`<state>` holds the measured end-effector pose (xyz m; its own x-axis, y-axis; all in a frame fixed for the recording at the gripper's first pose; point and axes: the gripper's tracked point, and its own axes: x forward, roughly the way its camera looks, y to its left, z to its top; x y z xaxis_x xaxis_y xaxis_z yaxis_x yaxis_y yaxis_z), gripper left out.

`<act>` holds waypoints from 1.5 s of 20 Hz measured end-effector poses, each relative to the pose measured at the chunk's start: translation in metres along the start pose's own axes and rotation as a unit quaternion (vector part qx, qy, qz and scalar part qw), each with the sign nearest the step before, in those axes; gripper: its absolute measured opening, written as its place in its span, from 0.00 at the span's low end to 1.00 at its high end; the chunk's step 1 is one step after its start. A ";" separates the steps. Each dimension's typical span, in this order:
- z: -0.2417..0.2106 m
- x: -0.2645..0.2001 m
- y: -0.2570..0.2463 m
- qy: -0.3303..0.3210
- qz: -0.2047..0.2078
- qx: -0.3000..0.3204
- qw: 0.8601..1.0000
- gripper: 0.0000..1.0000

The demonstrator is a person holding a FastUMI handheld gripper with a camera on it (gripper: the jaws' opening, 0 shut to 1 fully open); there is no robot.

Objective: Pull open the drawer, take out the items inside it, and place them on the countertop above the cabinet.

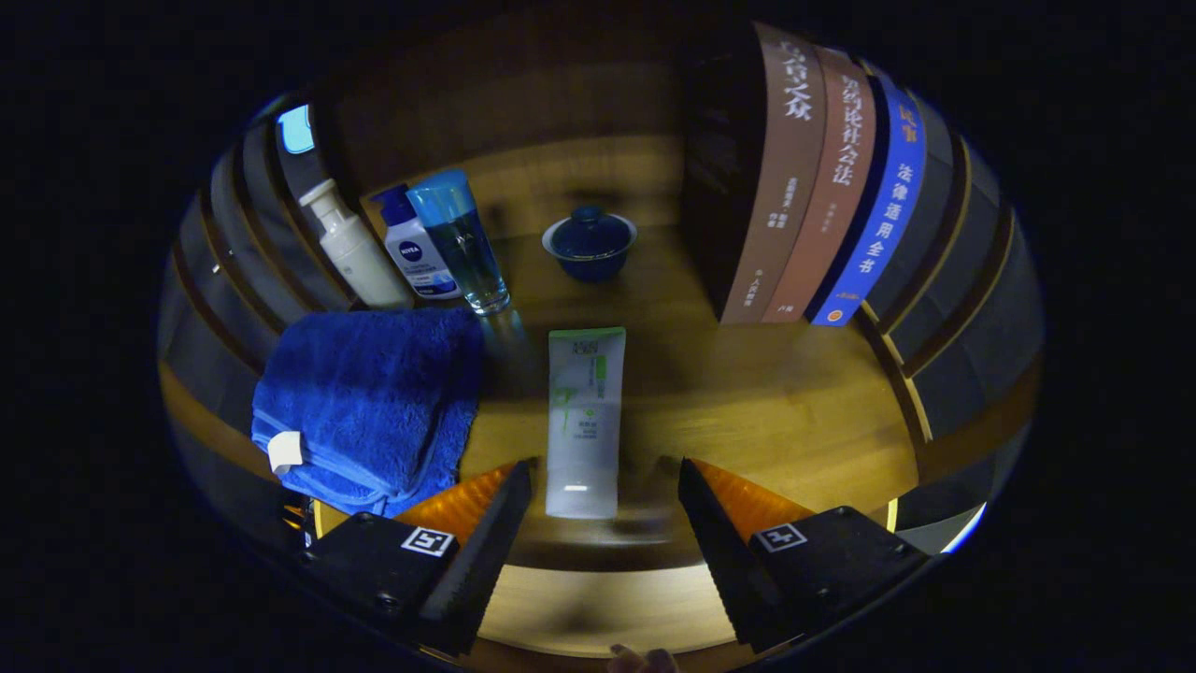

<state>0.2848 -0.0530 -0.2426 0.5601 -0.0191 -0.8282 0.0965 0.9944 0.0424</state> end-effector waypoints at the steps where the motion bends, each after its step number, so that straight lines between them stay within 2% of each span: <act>1: 0.000 -0.011 0.000 -0.016 0.000 -0.002 1.000 1.00; 5: -0.007 -0.072 0.006 -0.104 0.017 -0.011 0.994 1.00; 9: -0.033 -0.146 0.011 -0.212 0.028 -0.007 0.977 1.00; 14: -0.104 -0.216 0.017 -0.323 0.032 0.008 0.946 1.00; 18: -0.166 -0.243 0.018 -0.367 0.029 0.005 0.930 1.00; 22: -0.227 -0.239 0.022 -0.361 0.016 -0.004 0.932 1.00; 26: -0.270 -0.207 0.021 -0.319 0.009 0.005 0.948 1.00; 30: -0.280 -0.179 0.020 -0.293 0.002 -0.002 0.956 1.00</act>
<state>-0.0438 -0.0002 -0.2495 0.9254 -0.0686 -0.3727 0.0908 0.9950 0.0423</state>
